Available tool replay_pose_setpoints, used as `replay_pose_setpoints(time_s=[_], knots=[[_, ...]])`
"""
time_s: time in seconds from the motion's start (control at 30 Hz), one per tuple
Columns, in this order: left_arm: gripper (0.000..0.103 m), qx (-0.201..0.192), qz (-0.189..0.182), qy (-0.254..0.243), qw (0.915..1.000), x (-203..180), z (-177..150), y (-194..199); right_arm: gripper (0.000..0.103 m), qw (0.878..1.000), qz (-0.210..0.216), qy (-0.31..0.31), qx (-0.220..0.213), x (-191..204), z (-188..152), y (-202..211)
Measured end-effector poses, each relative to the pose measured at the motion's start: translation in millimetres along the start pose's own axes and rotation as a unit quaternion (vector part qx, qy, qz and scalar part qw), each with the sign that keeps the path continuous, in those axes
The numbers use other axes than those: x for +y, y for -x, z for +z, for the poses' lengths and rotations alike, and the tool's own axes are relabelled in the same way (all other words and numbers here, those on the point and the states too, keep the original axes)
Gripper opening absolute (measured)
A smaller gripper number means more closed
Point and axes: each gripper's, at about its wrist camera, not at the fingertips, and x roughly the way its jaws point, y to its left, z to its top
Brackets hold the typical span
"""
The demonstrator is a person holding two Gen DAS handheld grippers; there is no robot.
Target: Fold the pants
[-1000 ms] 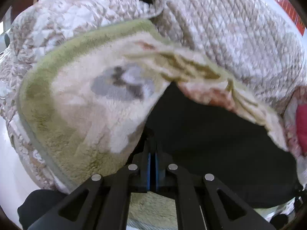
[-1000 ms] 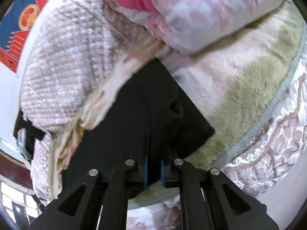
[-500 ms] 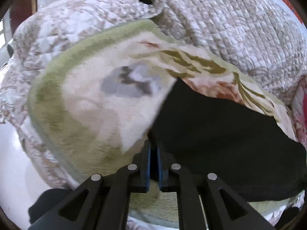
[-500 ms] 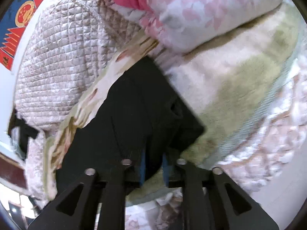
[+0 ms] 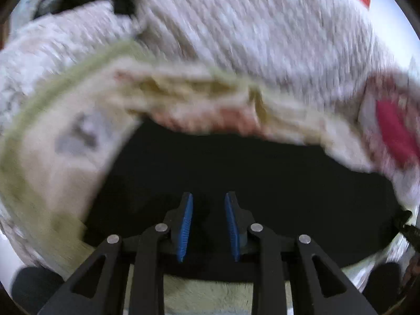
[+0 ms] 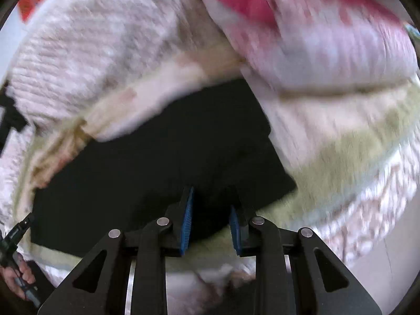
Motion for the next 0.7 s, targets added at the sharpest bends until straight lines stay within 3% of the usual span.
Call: replay_pose_setpoints(time_s=[0.03, 0.07, 0.13, 0.23, 0.3, 0.5, 0.63, 0.7], knots=[[0.028, 0.021, 0.003, -0.008, 0.9998, -2, -6, -10, 0.025, 1.0, -0.008, -0.008, -0.012, -6, -2, 6], [0.028, 0.022, 0.006, -0.015, 0.9996, -2, -10, -13, 0.029, 0.999, -0.038, -0.013, -0.025, -11, -2, 14], [0.028, 0.013, 0.012, -0.033, 0.9993, -3, -11, -7, 0.035, 0.996, -0.046, -0.045, -0.056, -28, 0, 30], [0.028, 0.018, 0.014, -0.026, 0.9994, 2, -4, -8, 0.035, 0.992, -0.085, -0.057, -0.079, -37, 7, 41], [0.028, 0.014, 0.019, -0.02, 0.9995, 4, 2, -6, 0.035, 0.991, -0.08, -0.052, -0.092, -32, 15, 44], [0.028, -0.016, -0.008, -0.016, 0.9997, -9, 37, -10, 0.035, 0.996, 0.005, 0.059, -0.072, 31, 51, 5], [0.034, -0.034, -0.028, -0.05, 0.9978, -35, 62, -27, 0.035, 0.993, 0.011, 0.1, -0.056, 59, 69, -37], [0.034, -0.037, -0.019, -0.063, 0.9971, -41, 70, -40, 0.035, 0.992, -0.011, 0.108, -0.057, 62, 78, -52]])
